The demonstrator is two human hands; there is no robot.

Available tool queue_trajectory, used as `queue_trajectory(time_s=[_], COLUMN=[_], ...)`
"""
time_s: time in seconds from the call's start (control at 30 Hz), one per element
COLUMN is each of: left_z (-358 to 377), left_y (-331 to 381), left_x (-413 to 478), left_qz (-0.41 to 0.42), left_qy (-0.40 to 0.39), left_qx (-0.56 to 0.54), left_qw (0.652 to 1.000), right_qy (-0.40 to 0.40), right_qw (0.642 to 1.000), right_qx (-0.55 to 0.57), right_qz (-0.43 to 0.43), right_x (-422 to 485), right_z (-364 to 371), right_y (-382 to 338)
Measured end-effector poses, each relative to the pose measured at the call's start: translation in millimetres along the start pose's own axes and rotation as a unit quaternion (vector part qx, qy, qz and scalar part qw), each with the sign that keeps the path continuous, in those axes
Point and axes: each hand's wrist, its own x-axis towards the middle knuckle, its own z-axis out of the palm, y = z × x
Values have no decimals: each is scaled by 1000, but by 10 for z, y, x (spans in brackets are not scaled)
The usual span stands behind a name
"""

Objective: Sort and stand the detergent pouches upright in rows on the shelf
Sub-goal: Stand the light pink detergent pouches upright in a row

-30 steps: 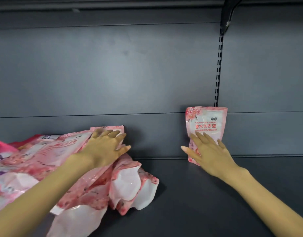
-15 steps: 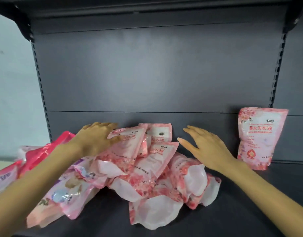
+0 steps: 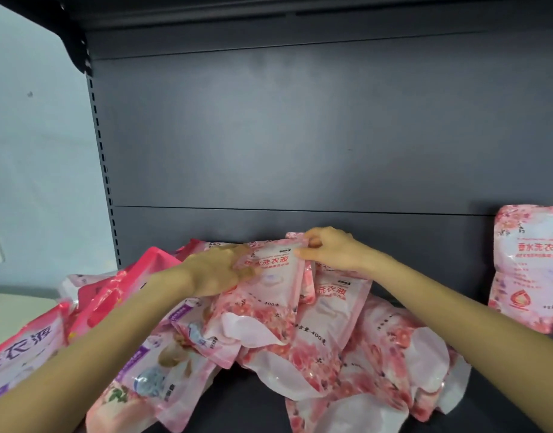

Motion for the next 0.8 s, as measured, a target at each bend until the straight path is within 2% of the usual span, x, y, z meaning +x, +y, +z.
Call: queue_trajectory(time_s=[0.1, 0.27, 0.4, 0.5, 0.6, 0.8], left_z=[32, 40, 15, 5, -6, -89], left_y=[-51, -39, -46, -79, -64, -20], left_x=[80, 148, 182, 212, 196, 99], left_qz=[-6, -9, -57, -91, -97, -71], left_qy=[-8, 15, 67, 101, 127, 172], left_qx=[-12, -51, -161, -298, -456, -577], left_qw=[1000, 999, 983, 945, 876, 795], right_qy=[19, 75, 91, 81, 86, 89], right_qw=[999, 983, 960, 931, 911, 890], right_qx=[37, 164, 264, 354, 401, 441], right_qz=[23, 28, 1, -22, -47, -74], right_x=[143, 257, 257, 185, 110, 2], right_z=[42, 46, 27, -28, -86, -172], right_y=[-43, -65, -85, -120, -154, -223])
